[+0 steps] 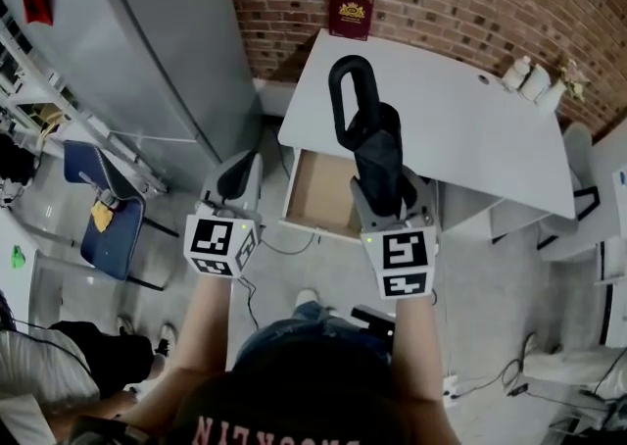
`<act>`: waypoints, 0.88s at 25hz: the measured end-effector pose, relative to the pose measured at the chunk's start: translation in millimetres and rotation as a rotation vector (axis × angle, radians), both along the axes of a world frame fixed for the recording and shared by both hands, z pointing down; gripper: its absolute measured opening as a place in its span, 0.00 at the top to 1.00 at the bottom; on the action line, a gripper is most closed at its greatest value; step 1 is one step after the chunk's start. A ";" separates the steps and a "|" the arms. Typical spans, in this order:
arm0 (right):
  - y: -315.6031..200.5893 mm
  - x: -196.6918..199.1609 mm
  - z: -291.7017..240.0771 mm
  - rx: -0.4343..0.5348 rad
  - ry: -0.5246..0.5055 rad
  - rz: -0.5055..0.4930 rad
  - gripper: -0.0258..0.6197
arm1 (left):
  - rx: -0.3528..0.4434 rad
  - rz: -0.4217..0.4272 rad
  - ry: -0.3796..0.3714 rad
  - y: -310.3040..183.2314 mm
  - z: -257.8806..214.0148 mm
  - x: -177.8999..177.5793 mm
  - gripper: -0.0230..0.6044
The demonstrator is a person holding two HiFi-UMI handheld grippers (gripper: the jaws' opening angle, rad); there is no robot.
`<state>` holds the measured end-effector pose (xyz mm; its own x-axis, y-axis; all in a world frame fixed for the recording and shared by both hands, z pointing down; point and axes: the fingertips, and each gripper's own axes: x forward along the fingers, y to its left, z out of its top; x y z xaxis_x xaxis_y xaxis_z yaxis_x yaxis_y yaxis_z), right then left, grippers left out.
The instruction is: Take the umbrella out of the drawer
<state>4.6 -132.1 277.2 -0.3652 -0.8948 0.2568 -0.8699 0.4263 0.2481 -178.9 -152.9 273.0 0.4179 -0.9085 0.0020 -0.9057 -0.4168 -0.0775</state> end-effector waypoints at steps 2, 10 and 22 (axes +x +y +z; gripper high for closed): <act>4.7 3.4 -6.3 0.030 -0.015 0.000 0.58 | 0.025 -0.007 -0.001 3.3 -10.3 -0.4 0.97; 11.0 27.0 -30.8 0.127 -0.063 0.030 0.58 | 0.105 -0.034 0.005 15.1 -42.8 -1.0 0.97; 12.7 58.6 -61.6 0.183 -0.108 0.074 0.58 | 0.157 -0.038 -0.009 22.5 -65.7 14.1 0.97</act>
